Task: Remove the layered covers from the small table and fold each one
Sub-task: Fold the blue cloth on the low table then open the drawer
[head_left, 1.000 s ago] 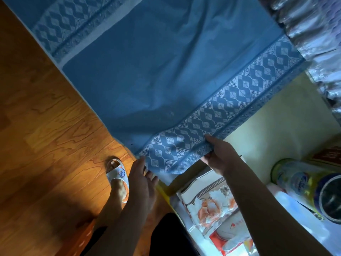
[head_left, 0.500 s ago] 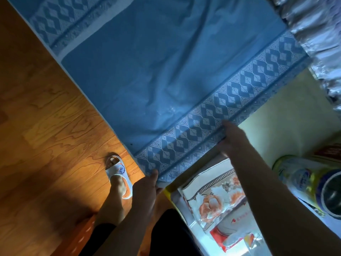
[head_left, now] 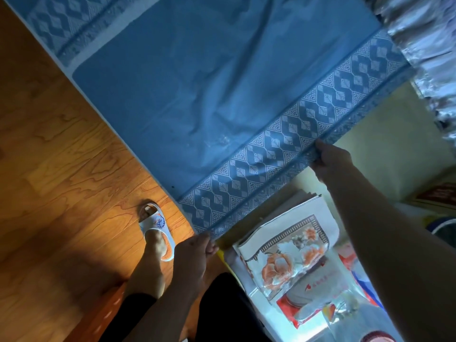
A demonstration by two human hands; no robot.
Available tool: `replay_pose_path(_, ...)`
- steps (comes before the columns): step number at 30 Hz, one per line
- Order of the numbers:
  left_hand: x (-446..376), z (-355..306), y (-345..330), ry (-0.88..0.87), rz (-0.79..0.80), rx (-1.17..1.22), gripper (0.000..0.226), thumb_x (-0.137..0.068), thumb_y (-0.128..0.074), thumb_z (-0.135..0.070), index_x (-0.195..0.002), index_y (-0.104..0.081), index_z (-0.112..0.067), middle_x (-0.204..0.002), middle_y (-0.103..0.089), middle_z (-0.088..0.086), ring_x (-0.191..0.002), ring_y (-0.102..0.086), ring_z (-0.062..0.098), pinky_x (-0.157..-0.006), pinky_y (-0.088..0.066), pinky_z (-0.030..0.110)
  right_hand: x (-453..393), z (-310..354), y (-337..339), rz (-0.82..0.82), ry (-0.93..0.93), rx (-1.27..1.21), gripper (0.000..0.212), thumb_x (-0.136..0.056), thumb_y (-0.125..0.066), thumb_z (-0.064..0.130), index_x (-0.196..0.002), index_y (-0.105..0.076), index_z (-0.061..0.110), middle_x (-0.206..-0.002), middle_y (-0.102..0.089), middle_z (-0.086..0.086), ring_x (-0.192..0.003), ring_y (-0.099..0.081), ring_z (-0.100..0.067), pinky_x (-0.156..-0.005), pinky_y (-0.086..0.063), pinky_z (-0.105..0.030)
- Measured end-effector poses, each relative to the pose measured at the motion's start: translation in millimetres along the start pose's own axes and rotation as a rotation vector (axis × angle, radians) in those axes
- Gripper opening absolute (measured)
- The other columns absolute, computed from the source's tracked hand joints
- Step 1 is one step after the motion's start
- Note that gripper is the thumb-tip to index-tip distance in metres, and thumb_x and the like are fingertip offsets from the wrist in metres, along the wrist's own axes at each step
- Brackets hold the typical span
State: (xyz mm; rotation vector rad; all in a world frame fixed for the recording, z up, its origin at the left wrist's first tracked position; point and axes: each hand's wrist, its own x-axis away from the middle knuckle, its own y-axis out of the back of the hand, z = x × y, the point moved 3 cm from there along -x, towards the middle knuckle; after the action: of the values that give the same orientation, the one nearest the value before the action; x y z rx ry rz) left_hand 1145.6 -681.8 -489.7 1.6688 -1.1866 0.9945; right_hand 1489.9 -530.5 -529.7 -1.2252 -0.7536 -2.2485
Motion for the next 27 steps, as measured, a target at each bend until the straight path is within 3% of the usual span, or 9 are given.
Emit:
replay_pose_path(2, -4, -1, -3, 0.036, -0.028, 0.123, 0.039, -0.094, -0.058, 0.005, -0.058, -0.054, -0.010, -0.055, -0.048, 0.006, -0.054, -0.050, 0.018, -0.054, -0.049, 0.025, 0, 0, 1, 0.003, 0.000, 0.001, 0.010, -0.087, -0.075, 0.006, -0.093, -0.066, 0.004, -0.100, -0.075, -0.011, -0.086, -0.074, -0.022, -0.070, -0.063, -0.038)
replay_pose_path(6, -4, 4, -7, 0.124, -0.039, 0.219, 0.021, -0.095, -0.061, 0.002, -0.088, -0.046, -0.010, -0.062, -0.061, 0.007, -0.058, -0.062, 0.018, -0.064, -0.056, 0.029, 0, 9, 1, -0.007, 0.041, -0.006, 0.013, -0.088, -0.076, 0.017, -0.093, -0.068, 0.008, -0.086, -0.070, -0.006, -0.077, -0.067, -0.017, -0.072, -0.061, -0.033)
replay_pose_path(9, 0, 9, -3, 0.207, 0.053, 0.111, 0.011, -0.098, -0.063, -0.008, -0.088, -0.060, -0.003, -0.064, -0.069, 0.007, -0.064, -0.068, 0.020, -0.066, -0.051, 0.031, -5, 23, 1, -0.016, 0.065, -0.050, 0.014, -0.087, -0.077, 0.015, -0.088, -0.066, 0.007, -0.093, -0.071, -0.009, -0.080, -0.066, -0.020, -0.084, -0.060, -0.040)
replay_pose_path(11, -3, 10, 1, 0.194, 0.067, 0.014, 0.013, -0.100, -0.062, -0.012, -0.091, -0.063, -0.002, -0.070, -0.073, 0.008, -0.067, -0.072, 0.021, -0.061, -0.051, 0.029, -8, 26, 2, -0.011, 0.032, -0.053, 0.016, -0.084, -0.080, 0.014, -0.090, -0.066, 0.007, -0.091, -0.075, -0.008, -0.076, -0.072, -0.020, -0.077, -0.062, -0.040)
replay_pose_path(14, -7, 8, 5, 0.146, 0.057, -0.072, 0.014, -0.102, -0.059, -0.014, -0.097, -0.064, -0.002, -0.080, -0.077, 0.008, -0.069, -0.075, 0.019, -0.055, -0.053, 0.025, -12, 21, 5, 0.002, -0.013, -0.111, 0.018, -0.082, -0.081, 0.013, -0.092, -0.069, 0.006, -0.073, -0.075, -0.003, -0.063, -0.073, -0.015, -0.061, -0.060, -0.030)
replay_pose_path(17, -4, 9, 9, 0.140, 0.088, -0.127, 0.017, -0.104, -0.055, -0.014, -0.103, -0.066, -0.001, -0.086, -0.079, 0.010, -0.073, -0.077, 0.019, -0.065, -0.051, 0.030, -14, 15, 12, -0.022, -0.016, -0.108, 0.016, -0.083, -0.080, 0.013, -0.089, -0.068, 0.005, -0.075, -0.073, -0.004, -0.059, -0.071, -0.014, -0.059, -0.060, -0.030)
replay_pose_path(20, 2, 17, 13, 0.181, 0.157, -0.187, 0.022, -0.105, -0.051, -0.014, -0.109, -0.066, 0.001, -0.093, -0.078, 0.014, -0.087, -0.076, 0.025, -0.074, -0.049, 0.034, -17, 4, 24, -0.038, -0.059, -0.090, 0.017, -0.086, -0.078, 0.013, -0.078, -0.064, 0.007, -0.065, -0.069, -0.002, -0.048, -0.066, -0.011, -0.049, -0.056, -0.024)
replay_pose_path(23, 0, 24, 16, 0.252, 0.183, -0.110, 0.020, -0.104, -0.053, -0.015, -0.111, -0.065, -0.001, -0.100, -0.077, 0.016, -0.090, -0.074, 0.025, -0.071, -0.052, 0.035, -22, 2, 32, 0.021, -0.076, -0.106, 0.013, -0.089, -0.073, 0.007, -0.082, -0.062, 0.004, -0.070, -0.066, -0.005, -0.045, -0.064, -0.011, -0.042, -0.049, -0.020)
replay_pose_path(27, -6, 12, 10, 0.300, 0.184, 0.127, 0.010, -0.096, -0.066, -0.025, -0.094, -0.064, -0.016, -0.088, -0.069, 0.008, -0.081, -0.067, 0.023, -0.073, -0.049, 0.037, -20, 13, 35, 0.013, -0.025, -0.045, 0.012, -0.088, -0.076, 0.014, -0.089, -0.066, 0.009, -0.077, -0.072, -0.005, -0.061, -0.069, -0.013, -0.057, -0.061, -0.030)
